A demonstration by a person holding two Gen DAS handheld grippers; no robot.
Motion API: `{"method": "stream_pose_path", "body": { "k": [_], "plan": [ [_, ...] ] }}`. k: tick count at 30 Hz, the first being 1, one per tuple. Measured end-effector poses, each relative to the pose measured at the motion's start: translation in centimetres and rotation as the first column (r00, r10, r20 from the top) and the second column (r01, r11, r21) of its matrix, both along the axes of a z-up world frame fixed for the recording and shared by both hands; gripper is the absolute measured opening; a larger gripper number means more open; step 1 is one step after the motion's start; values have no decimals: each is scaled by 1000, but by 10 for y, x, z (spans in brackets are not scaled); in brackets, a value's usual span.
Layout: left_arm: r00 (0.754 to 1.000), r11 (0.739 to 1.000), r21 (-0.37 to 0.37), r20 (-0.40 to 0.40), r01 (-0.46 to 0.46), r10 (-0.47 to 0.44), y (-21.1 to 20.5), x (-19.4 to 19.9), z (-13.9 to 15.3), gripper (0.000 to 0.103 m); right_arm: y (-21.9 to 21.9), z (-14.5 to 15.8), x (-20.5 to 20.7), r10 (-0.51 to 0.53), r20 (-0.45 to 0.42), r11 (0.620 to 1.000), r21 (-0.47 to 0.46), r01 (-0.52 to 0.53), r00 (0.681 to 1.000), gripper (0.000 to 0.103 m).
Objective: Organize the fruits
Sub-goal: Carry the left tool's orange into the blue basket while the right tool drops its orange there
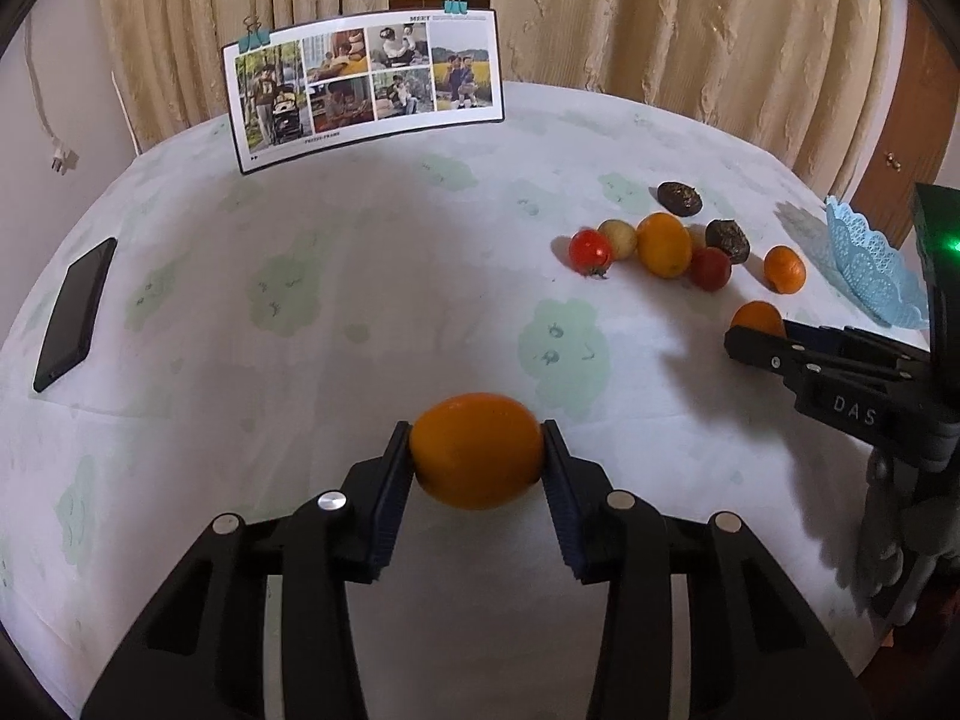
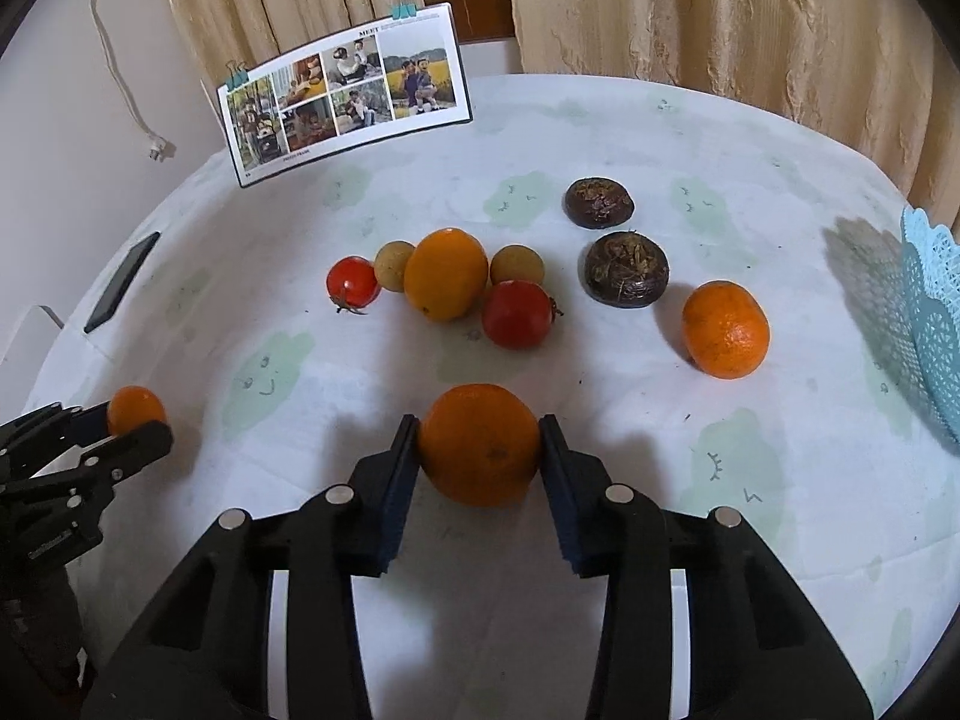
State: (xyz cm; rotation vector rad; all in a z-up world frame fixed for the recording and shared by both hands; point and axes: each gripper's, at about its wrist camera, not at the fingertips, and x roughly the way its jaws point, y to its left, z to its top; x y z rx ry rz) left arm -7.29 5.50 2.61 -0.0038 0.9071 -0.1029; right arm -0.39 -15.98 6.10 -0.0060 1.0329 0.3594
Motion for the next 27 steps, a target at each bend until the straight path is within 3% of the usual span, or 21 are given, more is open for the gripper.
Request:
{"method": "stream_pose_path", "body": {
  "k": [8,16,21,27],
  "plan": [
    [1000,1000,15,12,28,-28,-19,5,6,42,-18,11,-9,-26,29,999,47,25,999,41],
    [998,998,40,28,57,-58,-46,12,17,42,-79,38,-11,-176,114,981,100,165,978,41],
    [994,994,48,30,101,-102,-72,18,22,42,-136,55,-14,-326,174,944,118,309,929,41],
    [988,987,62,33,146,-148,-101,27,28,42,-208,57,-12,-489,197,872,123,473,850,41]
  ]
}}
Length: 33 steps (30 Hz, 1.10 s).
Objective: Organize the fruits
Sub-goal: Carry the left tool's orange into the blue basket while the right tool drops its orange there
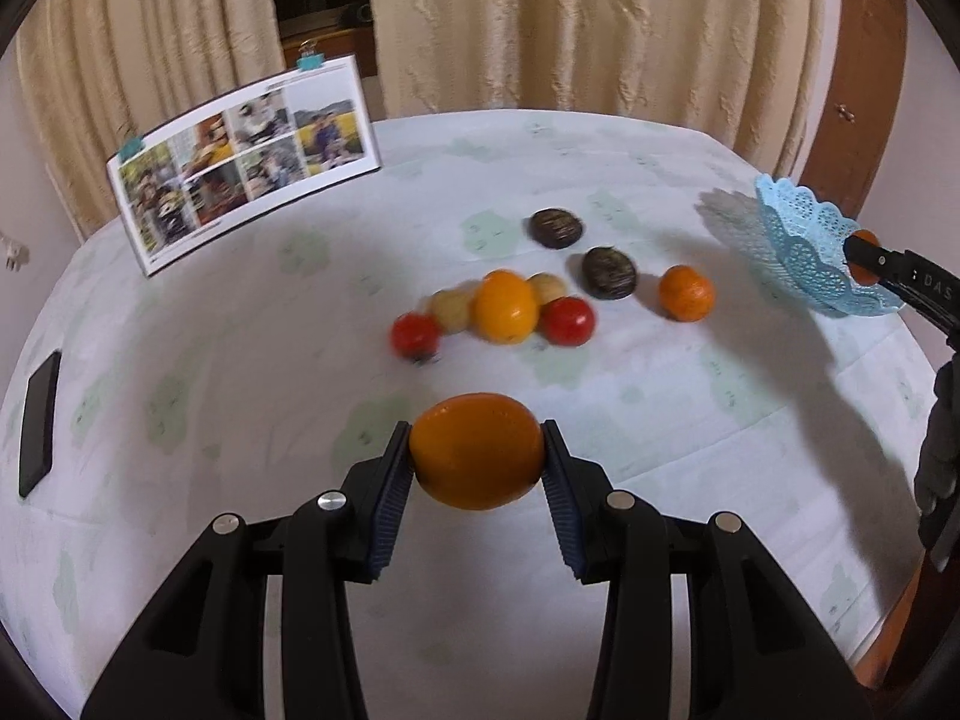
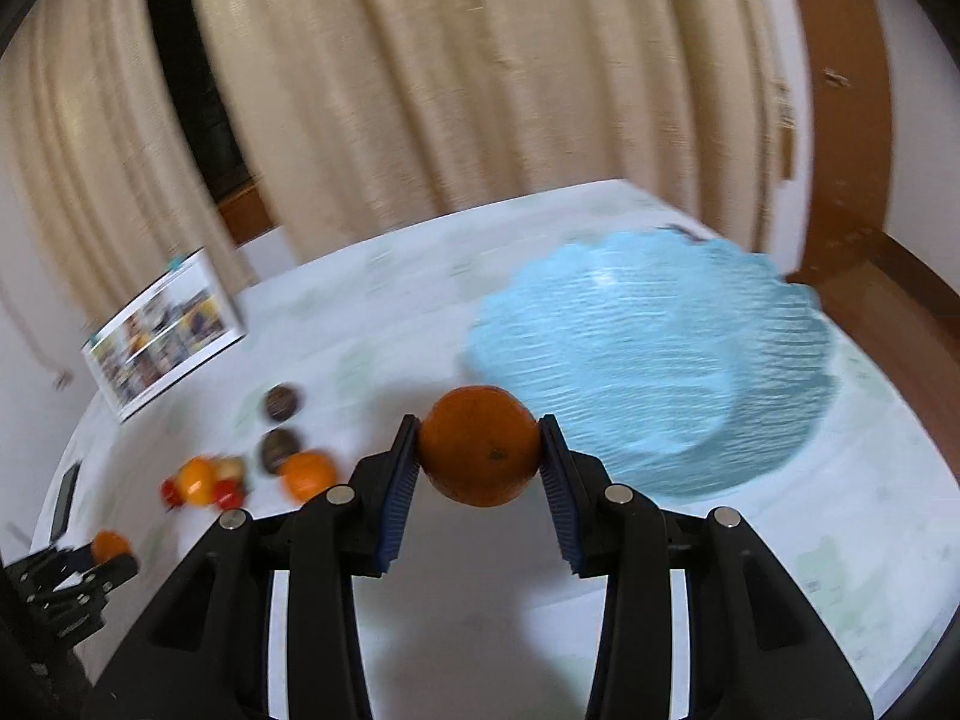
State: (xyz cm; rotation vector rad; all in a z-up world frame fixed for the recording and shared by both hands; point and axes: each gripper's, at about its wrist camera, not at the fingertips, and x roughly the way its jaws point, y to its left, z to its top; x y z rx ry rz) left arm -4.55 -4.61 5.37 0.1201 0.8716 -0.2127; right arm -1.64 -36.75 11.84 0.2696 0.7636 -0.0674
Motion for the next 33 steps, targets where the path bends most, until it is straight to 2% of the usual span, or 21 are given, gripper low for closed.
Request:
{"method": "stream_pose_path", "body": {
  "k": [4,10,12,13,14,21,23,28,29,33],
  "plan": [
    [999,999,12,13,33,-33,-20,6,7,42,-35,-5,4,-91,-3,995,-26,91,996,41],
    [995,995,31,38,93,-94,-55,12,17,43,-59,-9,4,-147,7,987,-59,147,989,41],
    [992,993,34,47,114,-115,-68,14,21,42,-67,-9,2,-160,17,985,-57,161,987,50],
    [991,992,35,50,123,-124,-74,16,22,42,-72,-8,-1,-175,30,983,-51,176,984,59],
    [990,991,35,52,131,-133,-79,17,24,42,-74,-7,-3,-188,35,980,-53,190,981,61],
    [973,978,37,93,208,-210,-129,27,36,43,-88,-5,-17,-274,111,954,-91,285,955,62],
    [965,970,37,102,240,-242,-147,30,39,43,-90,-5,-25,-313,163,937,-107,332,936,73],
    [939,945,24,104,327,-328,-195,41,40,43,-90,-3,-36,-362,238,907,-130,399,901,76],
    [935,940,16,103,340,-339,-202,42,41,43,-91,-3,-38,-373,247,903,-125,411,894,80],
    [917,920,-10,94,391,-389,-235,52,38,43,-100,-3,-42,-405,250,895,-91,437,880,82]
  ]
}}
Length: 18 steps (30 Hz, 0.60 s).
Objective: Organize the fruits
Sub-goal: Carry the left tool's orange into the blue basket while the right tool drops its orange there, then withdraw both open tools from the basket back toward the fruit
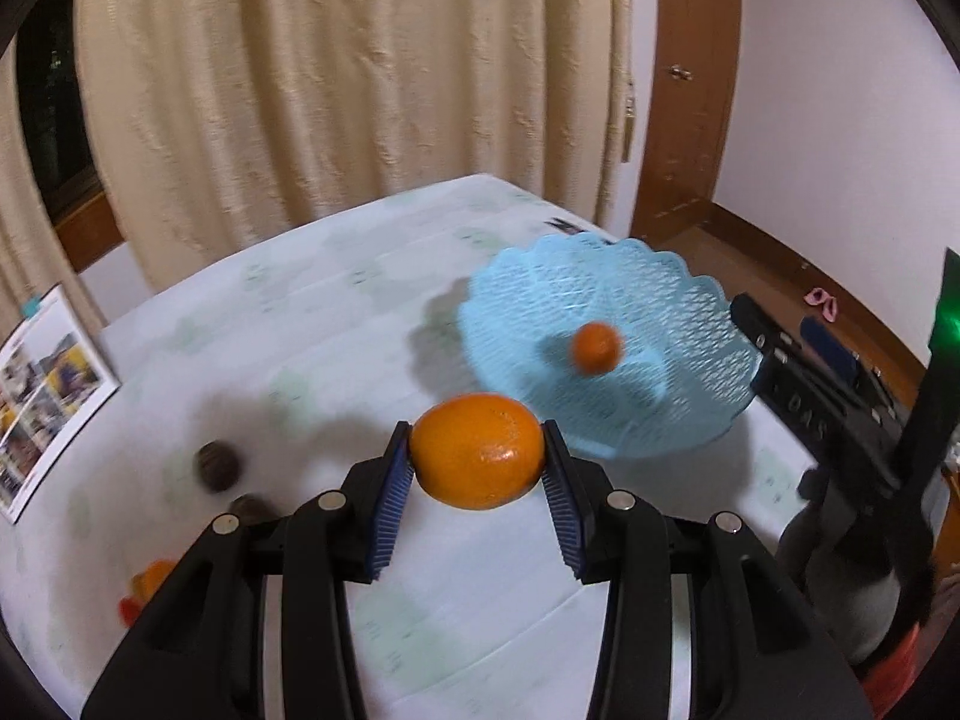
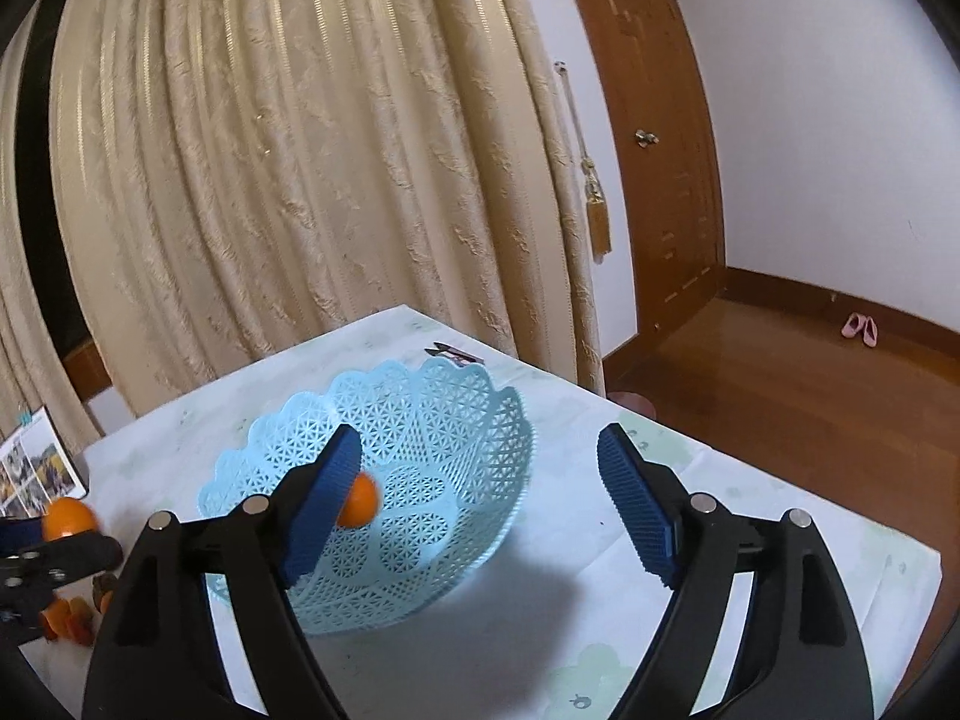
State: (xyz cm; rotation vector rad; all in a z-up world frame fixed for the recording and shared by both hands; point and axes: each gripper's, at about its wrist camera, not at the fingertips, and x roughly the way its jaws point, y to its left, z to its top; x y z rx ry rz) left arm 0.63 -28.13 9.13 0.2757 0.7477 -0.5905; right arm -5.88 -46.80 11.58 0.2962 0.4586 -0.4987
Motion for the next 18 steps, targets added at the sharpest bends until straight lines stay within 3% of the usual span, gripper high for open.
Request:
{"method": "stream_pose_path", "body": {
  "k": [6,12,16,18],
  "plan": [
    [999,999,-9,28,43,-43,-32,7,-3,43,-7,-1,-1,-17,5,999,28,17,1000,83],
    [998,998,-20,13,66,-66,-39,11,-4,44,-6,0,0,-19,1,999,26,19,1000,85],
    [1000,1000,-26,-12,13,-14,-13,16,-3,63,-7,-1,-2,-24,2,999,34,24,1000,85],
    [1000,1000,-20,-14,-9,9,4,16,-5,64,-8,-1,-2,-24,1,999,42,24,1000,85]
  ]
}}
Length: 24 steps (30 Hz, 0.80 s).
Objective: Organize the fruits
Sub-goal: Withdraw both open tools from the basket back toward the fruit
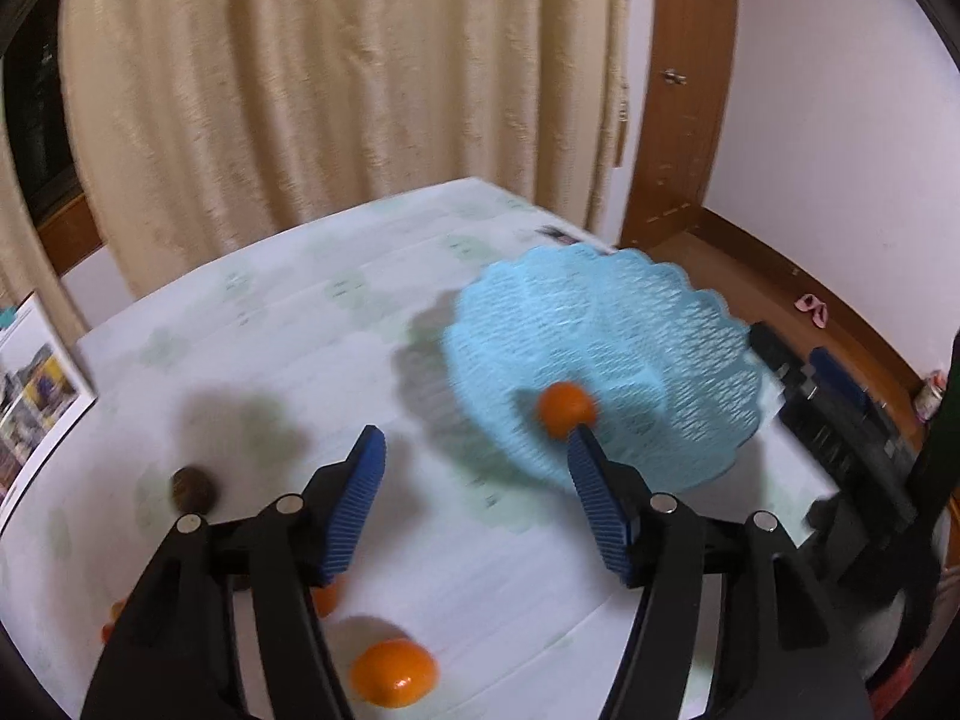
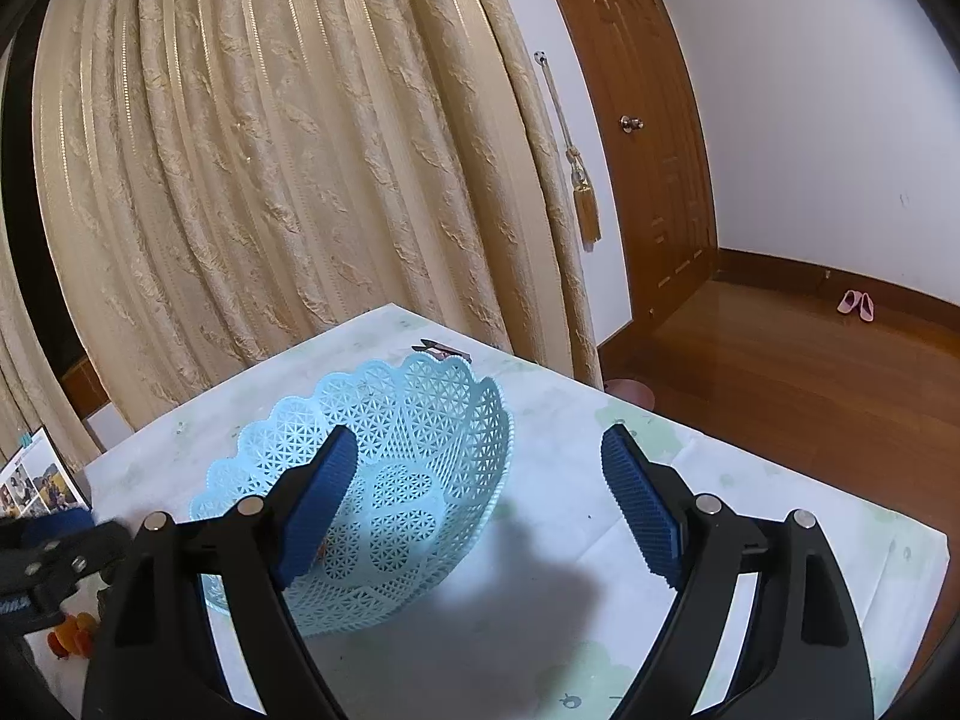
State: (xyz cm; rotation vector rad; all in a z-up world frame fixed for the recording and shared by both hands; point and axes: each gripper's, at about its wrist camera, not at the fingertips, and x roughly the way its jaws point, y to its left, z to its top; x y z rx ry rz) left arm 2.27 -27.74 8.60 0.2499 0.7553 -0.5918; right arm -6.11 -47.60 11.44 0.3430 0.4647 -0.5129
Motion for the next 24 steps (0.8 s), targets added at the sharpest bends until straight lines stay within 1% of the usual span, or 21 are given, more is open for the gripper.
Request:
{"method": "stream_pose_path", "body": {
  "k": [2,6,10,14,20,21,23,24],
  "plan": [
    [1000,1000,4,-18,-22,22,18,1,-6,66,-1,-1,1,1,-4,1000,8,-1,1000,85],
    [994,997,12,-83,-74,74,54,0,-22,66,-1,-1,0,-1,-4,1000,14,2,1000,85],
    [987,994,30,-118,-104,107,83,-15,-34,66,0,-2,1,3,-10,1000,12,-2,1000,85],
    [980,992,40,-158,-119,124,95,-26,-45,66,3,-3,3,10,-19,1000,5,-10,1000,85],
    [974,994,56,-203,-91,100,83,-33,-61,66,2,-3,4,8,-22,1000,2,-8,1000,85],
    [974,995,58,-206,-84,94,79,-33,-63,65,2,-3,3,7,-22,1000,4,-7,1000,85],
    [973,995,69,-213,-76,89,73,-31,-68,55,2,-3,3,7,-20,1000,5,-7,1000,85],
    [971,995,74,-221,-74,88,70,-29,-70,48,1,-3,4,8,-19,1000,6,-8,1000,85]
  ]
}}
